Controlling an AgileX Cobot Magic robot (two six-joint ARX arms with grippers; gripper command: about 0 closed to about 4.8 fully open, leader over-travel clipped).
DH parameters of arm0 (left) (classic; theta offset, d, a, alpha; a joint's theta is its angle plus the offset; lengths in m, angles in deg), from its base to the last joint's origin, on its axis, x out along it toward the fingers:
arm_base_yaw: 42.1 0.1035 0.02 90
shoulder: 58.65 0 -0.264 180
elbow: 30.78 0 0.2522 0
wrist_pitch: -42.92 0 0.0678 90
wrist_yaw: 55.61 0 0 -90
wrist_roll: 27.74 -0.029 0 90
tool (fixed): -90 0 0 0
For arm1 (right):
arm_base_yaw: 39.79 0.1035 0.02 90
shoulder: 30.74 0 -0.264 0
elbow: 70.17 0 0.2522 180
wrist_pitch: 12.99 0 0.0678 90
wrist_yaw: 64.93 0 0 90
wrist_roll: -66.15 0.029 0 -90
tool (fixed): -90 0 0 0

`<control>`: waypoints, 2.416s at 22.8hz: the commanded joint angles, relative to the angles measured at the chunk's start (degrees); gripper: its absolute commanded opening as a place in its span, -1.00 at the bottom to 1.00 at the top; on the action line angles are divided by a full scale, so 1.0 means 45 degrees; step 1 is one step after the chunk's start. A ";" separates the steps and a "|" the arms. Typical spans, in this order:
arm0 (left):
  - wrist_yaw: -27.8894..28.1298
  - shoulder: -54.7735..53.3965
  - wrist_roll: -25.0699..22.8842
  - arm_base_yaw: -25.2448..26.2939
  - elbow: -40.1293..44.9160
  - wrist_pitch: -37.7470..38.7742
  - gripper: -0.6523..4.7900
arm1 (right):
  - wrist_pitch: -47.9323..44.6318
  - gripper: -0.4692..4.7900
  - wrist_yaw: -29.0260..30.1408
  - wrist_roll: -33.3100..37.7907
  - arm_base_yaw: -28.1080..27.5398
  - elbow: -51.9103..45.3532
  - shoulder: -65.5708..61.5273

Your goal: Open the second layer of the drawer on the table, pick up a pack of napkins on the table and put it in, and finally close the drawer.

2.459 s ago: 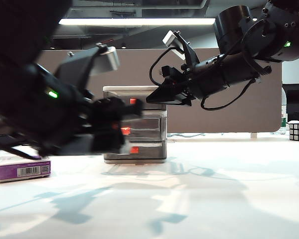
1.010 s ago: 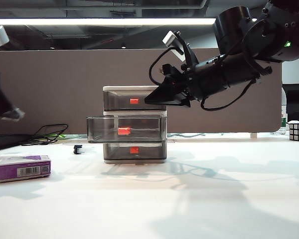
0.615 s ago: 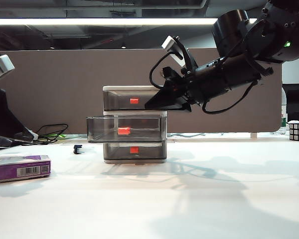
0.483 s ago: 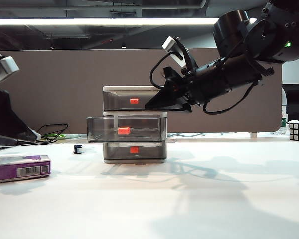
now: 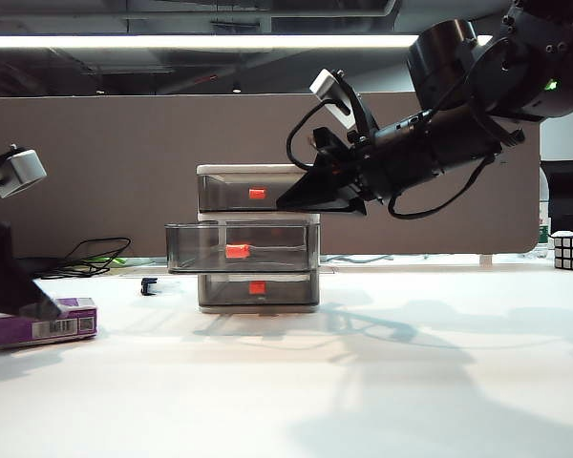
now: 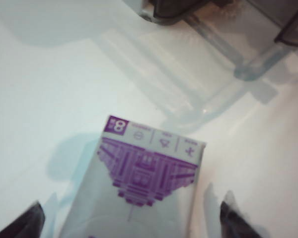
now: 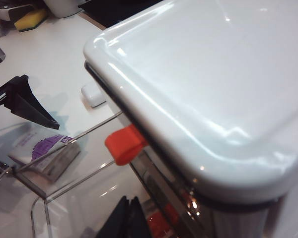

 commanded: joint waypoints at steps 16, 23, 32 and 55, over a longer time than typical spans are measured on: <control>0.1010 -0.0923 -0.1015 -0.0957 -0.0287 -0.0078 0.02 | -0.0087 -0.84 0.0053 -0.0005 0.0019 0.0058 0.0049; 0.0680 -0.0165 -0.0874 -0.1005 -0.0389 -0.0010 0.01 | -0.0083 -0.84 0.0058 0.0000 0.0019 0.0058 0.0049; 0.0670 0.2181 -0.0879 -0.2380 -0.2045 0.0525 0.03 | -0.0083 -0.84 0.0063 0.0005 0.0019 0.0058 0.0053; 0.1059 -0.1656 -0.0971 -0.6266 -0.5192 0.0112 0.50 | -0.0364 -0.84 0.0034 0.0000 -0.0073 0.0063 0.1069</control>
